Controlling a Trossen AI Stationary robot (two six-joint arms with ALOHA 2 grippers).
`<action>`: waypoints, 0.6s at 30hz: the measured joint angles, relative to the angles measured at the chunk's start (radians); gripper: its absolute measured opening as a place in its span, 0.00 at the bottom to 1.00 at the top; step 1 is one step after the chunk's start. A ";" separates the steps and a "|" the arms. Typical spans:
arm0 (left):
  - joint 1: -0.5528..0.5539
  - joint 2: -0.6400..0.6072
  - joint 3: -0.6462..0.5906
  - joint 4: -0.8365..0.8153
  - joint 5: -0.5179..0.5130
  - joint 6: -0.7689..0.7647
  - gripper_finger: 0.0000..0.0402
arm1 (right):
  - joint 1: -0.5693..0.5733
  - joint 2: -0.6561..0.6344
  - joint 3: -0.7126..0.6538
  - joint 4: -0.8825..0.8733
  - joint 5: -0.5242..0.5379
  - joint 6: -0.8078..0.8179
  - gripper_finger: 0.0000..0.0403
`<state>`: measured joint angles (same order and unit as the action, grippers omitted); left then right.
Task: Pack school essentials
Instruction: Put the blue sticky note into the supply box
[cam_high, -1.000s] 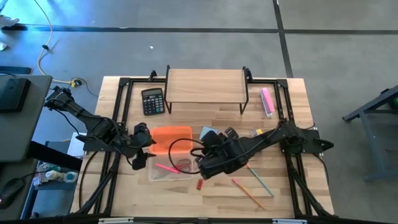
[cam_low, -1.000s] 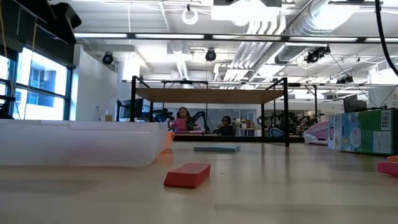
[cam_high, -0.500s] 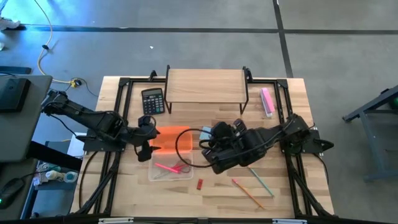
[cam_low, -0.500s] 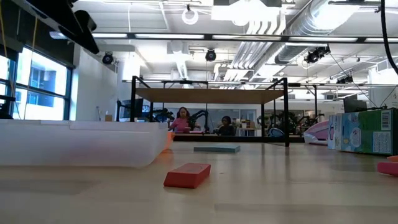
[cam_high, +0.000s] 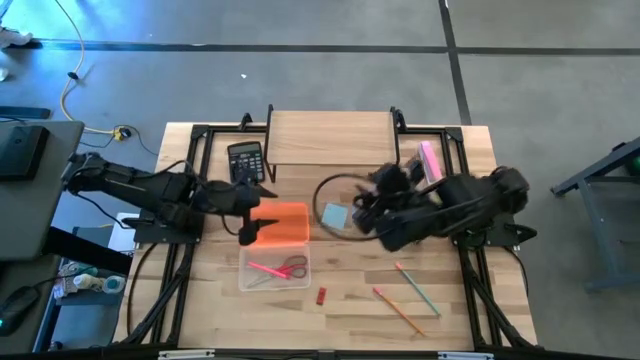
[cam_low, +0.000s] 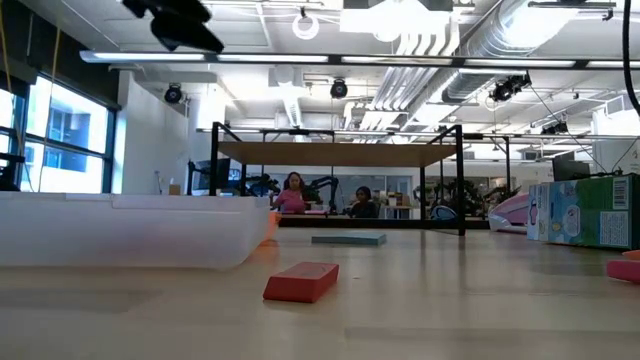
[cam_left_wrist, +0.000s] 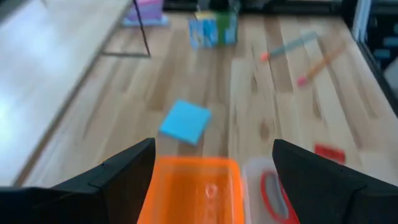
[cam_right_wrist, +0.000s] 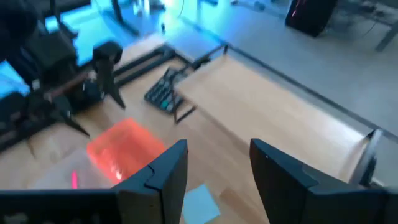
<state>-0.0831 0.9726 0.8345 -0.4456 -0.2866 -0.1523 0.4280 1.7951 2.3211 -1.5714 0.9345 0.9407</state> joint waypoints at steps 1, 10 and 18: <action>0.013 0.000 0.000 0.020 0.001 0.005 0.78 | -0.001 -0.018 0.000 0.000 0.016 -0.008 0.41; 0.128 0.000 0.000 0.194 0.069 0.126 0.78 | -0.004 -0.169 0.000 0.000 0.061 -0.103 0.41; 0.238 0.000 0.000 0.322 0.134 0.164 0.78 | -0.002 -0.242 0.000 0.000 0.069 -0.216 0.41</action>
<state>0.1546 0.9726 0.8349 -0.1237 -0.1522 0.0120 0.4259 1.5534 2.3211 -1.5714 1.0036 0.7245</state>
